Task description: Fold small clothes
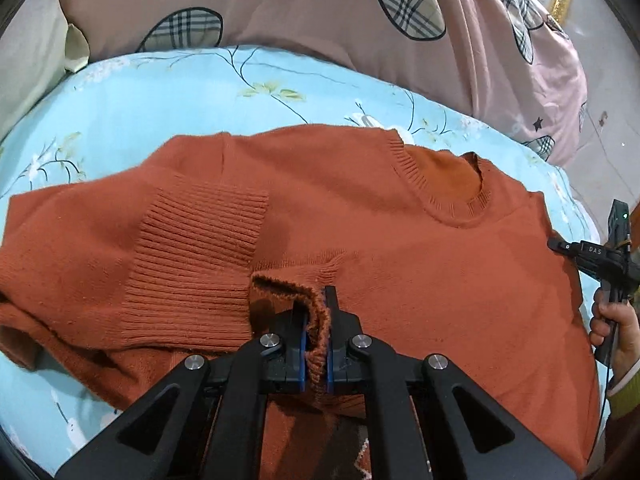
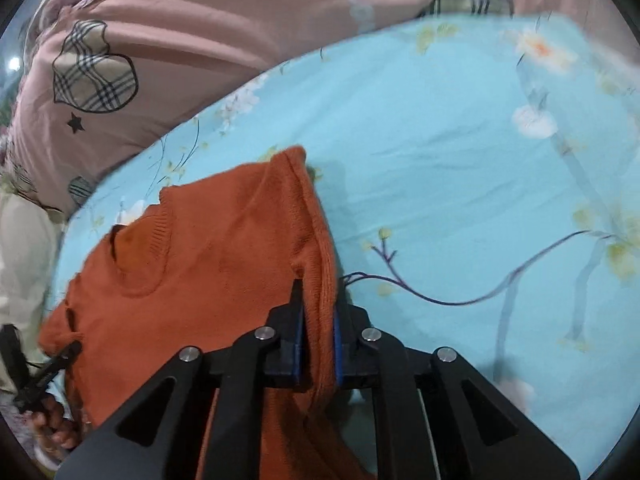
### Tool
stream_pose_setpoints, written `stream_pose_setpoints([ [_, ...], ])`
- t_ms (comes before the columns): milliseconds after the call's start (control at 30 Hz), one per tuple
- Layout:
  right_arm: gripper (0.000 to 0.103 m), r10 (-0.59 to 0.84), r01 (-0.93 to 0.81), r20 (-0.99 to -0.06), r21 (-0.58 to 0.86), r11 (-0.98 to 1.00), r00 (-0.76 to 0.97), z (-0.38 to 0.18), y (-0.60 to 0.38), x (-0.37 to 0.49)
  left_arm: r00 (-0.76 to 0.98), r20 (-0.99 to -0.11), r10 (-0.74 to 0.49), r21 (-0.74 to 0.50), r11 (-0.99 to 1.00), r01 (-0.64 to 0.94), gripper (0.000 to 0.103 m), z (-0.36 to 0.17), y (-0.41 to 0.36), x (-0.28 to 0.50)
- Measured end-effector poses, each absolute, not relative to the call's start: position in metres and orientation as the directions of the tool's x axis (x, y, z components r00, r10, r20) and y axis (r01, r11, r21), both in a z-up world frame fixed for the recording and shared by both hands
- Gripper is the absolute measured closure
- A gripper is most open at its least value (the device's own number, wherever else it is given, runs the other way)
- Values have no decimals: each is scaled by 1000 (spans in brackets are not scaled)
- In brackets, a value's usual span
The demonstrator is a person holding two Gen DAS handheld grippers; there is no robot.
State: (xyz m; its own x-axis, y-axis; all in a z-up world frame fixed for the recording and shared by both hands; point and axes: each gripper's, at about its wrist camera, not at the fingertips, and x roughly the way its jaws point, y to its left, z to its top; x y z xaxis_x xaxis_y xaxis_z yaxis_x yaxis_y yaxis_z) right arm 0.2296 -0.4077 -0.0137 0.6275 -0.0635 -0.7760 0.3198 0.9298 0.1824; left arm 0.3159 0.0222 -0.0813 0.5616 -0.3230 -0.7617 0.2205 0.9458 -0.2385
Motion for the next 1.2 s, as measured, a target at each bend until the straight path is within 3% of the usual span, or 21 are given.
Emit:
stream_pose_setpoints([
  [67, 85, -77, 283, -732, 163, 945, 677, 7, -382, 212, 566, -762, -316, -222, 947, 230, 98, -81, 21, 315],
  [133, 83, -3, 199, -716, 190, 961, 698, 15, -361, 203, 568, -763, -309, -209, 949, 235, 98, -82, 20, 315],
  [200, 76, 22, 165, -751, 174, 971, 660, 5, -348, 197, 564, -769, -302, -204, 951, 230, 97, -85, 19, 314],
  [300, 75, -136, 284, -810, 40, 958, 571, -19, -367, 193, 564, -771, -296, -197, 953, 230, 95, -85, 24, 307],
  [433, 65, -199, 431, -759, 118, 895, 620, -1, -401, 164, 573, -779, -254, -147, 963, 226, 92, -78, 39, 285],
  [633, 65, -110, 329, -677, 204, 922, 728, 38, -378, 132, 631, -750, -197, -86, 975, 203, 89, -48, 66, 252],
  [800, 55, 66, 198, -676, 306, 931, 734, 31, -331, 127, 672, -717, -185, -33, 972, 232, 43, -23, 58, 262],
  [867, 55, 118, 156, -691, 321, 934, 713, 21, -310, 125, 678, -715, -171, 1, 970, 245, 37, -21, 50, 274],
  [1033, 55, 204, 93, -718, 351, 932, 666, 1, -274, 126, 607, -777, -167, -17, 969, 246, 36, -37, 37, 329],
  [1167, 55, 246, 63, -722, 372, 926, 647, -5, -263, 129, 551, -833, -40, 103, 968, 227, 37, -72, 27, 357],
  [1200, 55, 247, 62, -722, 372, 926, 647, -5, -262, 130, 538, -843, -14, 126, 967, 223, 47, -80, 28, 360],
])
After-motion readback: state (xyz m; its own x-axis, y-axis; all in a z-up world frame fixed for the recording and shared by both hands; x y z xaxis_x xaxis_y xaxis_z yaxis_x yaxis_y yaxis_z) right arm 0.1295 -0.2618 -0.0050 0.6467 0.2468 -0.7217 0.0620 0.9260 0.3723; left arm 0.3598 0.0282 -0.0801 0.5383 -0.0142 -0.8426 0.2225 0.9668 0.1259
